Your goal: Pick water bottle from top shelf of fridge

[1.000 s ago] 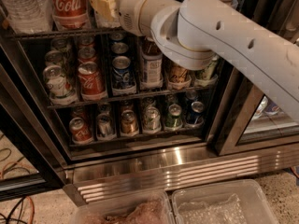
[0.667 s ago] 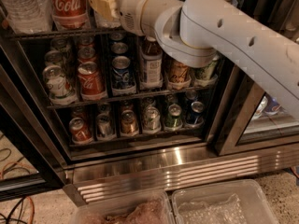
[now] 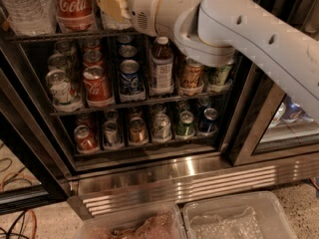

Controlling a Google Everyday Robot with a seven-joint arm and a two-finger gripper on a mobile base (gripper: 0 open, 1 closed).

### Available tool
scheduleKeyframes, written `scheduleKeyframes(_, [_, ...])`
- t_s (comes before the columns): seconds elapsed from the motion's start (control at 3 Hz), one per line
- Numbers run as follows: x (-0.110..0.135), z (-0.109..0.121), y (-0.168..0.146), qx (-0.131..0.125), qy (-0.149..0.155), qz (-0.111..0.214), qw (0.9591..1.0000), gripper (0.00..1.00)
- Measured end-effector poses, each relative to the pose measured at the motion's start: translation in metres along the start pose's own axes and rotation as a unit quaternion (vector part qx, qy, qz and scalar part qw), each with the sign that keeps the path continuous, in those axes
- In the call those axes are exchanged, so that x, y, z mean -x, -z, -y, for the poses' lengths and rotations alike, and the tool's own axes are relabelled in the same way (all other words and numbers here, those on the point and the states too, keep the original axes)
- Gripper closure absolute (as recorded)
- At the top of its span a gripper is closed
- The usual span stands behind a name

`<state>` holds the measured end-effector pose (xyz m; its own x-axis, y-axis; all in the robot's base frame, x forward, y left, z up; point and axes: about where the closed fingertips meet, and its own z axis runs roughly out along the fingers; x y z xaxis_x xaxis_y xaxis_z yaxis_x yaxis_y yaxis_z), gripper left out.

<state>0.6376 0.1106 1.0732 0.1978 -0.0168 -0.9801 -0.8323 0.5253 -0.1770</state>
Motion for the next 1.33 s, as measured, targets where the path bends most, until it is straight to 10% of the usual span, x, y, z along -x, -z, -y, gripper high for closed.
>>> scheduleKeyframes(0.33, [0.0131, -0.0027, 0.0019, 0.047, -0.002, 0.012, 0.9988, 1.00])
scheduleKeyframes(1.33, [0.0196, -0.0042, 0.0111, 0.062, 0.002, 0.018, 0.9979, 1.00])
